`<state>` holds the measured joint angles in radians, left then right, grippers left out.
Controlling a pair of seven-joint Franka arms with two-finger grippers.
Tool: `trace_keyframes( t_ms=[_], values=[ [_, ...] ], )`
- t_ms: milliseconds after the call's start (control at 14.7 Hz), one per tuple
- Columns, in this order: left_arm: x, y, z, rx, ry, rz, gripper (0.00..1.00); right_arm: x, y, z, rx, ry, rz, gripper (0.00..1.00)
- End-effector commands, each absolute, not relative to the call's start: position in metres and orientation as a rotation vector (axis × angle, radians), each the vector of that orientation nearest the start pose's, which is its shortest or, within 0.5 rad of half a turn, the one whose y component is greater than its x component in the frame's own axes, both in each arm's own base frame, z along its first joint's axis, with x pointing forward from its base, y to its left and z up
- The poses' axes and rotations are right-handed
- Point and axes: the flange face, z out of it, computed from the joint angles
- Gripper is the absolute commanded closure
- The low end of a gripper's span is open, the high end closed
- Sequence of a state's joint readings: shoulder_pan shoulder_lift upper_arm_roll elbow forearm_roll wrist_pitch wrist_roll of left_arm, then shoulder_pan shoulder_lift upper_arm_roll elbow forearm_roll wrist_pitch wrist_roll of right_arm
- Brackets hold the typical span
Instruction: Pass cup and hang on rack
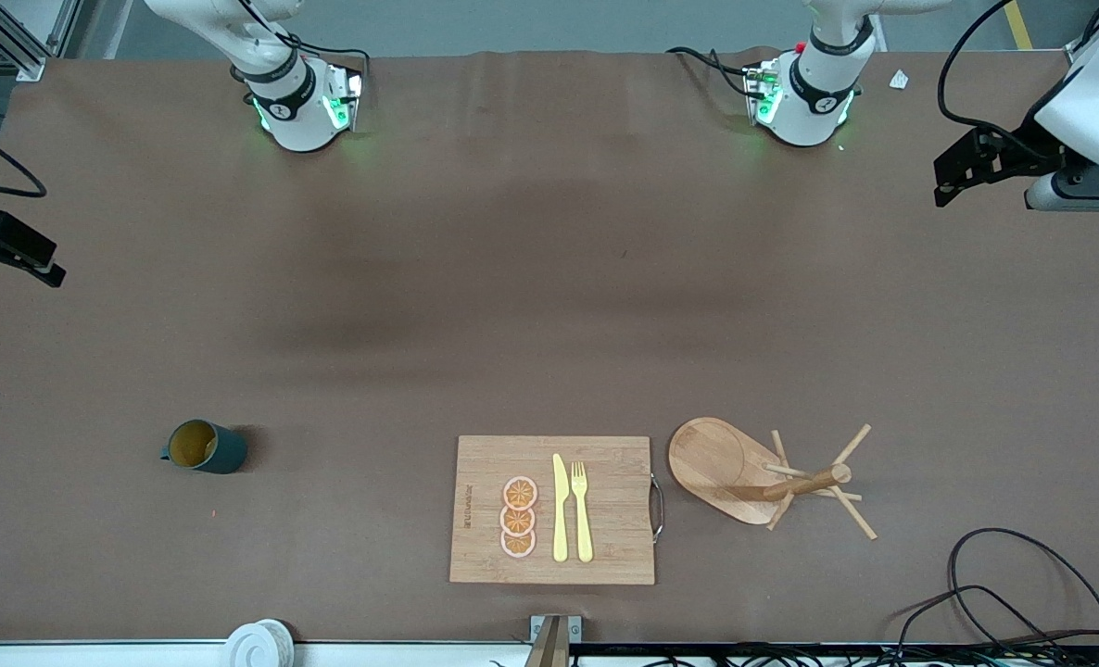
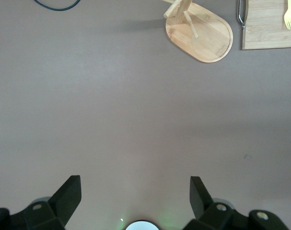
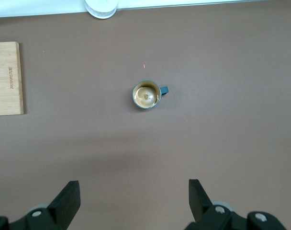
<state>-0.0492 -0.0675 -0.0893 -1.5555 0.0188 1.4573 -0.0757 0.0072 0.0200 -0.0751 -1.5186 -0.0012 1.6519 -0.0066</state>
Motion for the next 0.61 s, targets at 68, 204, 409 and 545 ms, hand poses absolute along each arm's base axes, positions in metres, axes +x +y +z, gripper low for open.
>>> trace_keyframes(
  t_ms=[68,204,409,545],
  values=[
    [0.516,-0.067,0.661,-3.101,0.102,0.05,0.0,0.563,-0.037,0.662,-3.139,0.099,-0.234,0.0],
    [0.516,-0.067,0.661,-3.1,0.101,0.049,0.0,0.562,-0.033,0.666,-3.141,0.077,-0.239,0.0],
    [0.517,-0.065,0.66,-3.096,0.096,0.053,0.0,0.566,-0.032,0.662,-3.138,0.079,-0.239,0.0],
    [0.523,-0.064,0.659,-3.102,0.083,0.054,0.0,0.575,-0.033,0.649,-3.14,0.094,-0.217,0.0]
  ],
)
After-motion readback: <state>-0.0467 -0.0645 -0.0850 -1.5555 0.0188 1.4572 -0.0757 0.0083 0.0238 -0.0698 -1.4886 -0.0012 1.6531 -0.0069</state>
